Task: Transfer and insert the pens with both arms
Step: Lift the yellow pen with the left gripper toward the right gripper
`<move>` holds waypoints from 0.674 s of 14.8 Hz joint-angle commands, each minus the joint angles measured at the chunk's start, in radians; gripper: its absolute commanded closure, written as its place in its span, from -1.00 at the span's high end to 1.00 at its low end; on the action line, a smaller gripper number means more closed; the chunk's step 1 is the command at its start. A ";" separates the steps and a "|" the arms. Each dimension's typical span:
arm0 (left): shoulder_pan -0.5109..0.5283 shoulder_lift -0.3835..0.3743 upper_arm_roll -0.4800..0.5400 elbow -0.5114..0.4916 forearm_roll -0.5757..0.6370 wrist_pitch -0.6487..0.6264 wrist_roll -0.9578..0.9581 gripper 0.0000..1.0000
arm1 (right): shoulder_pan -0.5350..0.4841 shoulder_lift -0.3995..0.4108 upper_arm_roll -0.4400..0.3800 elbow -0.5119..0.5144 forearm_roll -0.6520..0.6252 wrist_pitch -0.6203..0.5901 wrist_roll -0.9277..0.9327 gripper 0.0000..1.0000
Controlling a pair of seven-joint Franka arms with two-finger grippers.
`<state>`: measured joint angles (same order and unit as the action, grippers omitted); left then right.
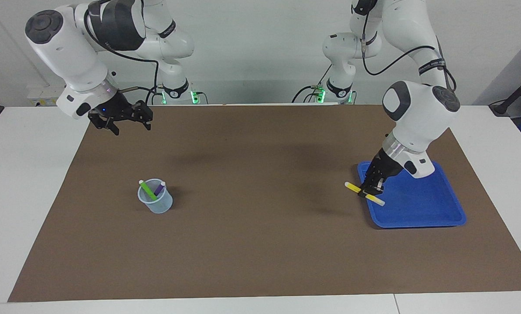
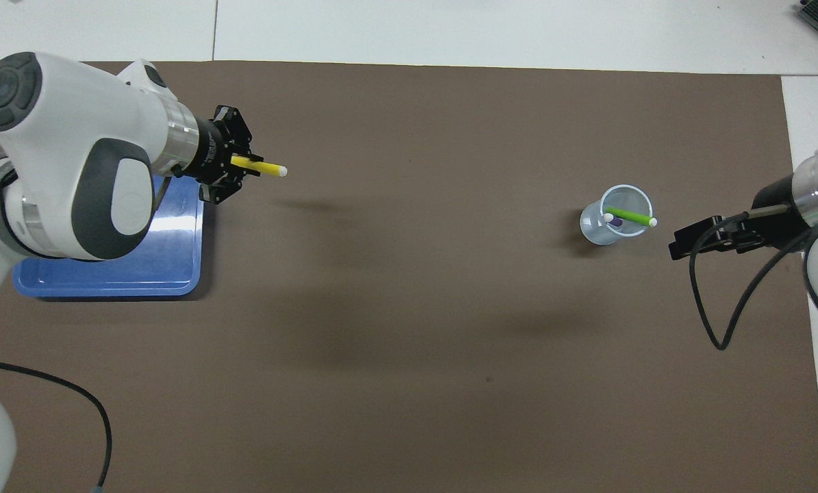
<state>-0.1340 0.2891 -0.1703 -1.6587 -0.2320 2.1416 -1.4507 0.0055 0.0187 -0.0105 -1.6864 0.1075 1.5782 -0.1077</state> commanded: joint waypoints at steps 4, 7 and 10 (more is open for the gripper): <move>-0.188 -0.025 0.018 -0.038 -0.015 0.122 -0.331 -1.00 | -0.009 -0.029 0.006 -0.035 0.163 0.003 -0.070 1.00; -0.271 -0.018 0.018 -0.046 -0.015 0.246 -0.491 -1.00 | -0.007 -0.026 0.006 -0.033 0.312 0.029 -0.018 1.00; -0.332 -0.013 0.018 -0.052 -0.015 0.316 -0.575 -1.00 | 0.017 -0.011 0.014 -0.036 0.418 0.126 0.103 1.00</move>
<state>-0.4246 0.2893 -0.1703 -1.6816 -0.2324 2.4077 -1.9791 0.0092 0.0134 -0.0052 -1.6968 0.4654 1.6432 -0.0762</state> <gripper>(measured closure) 0.815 0.000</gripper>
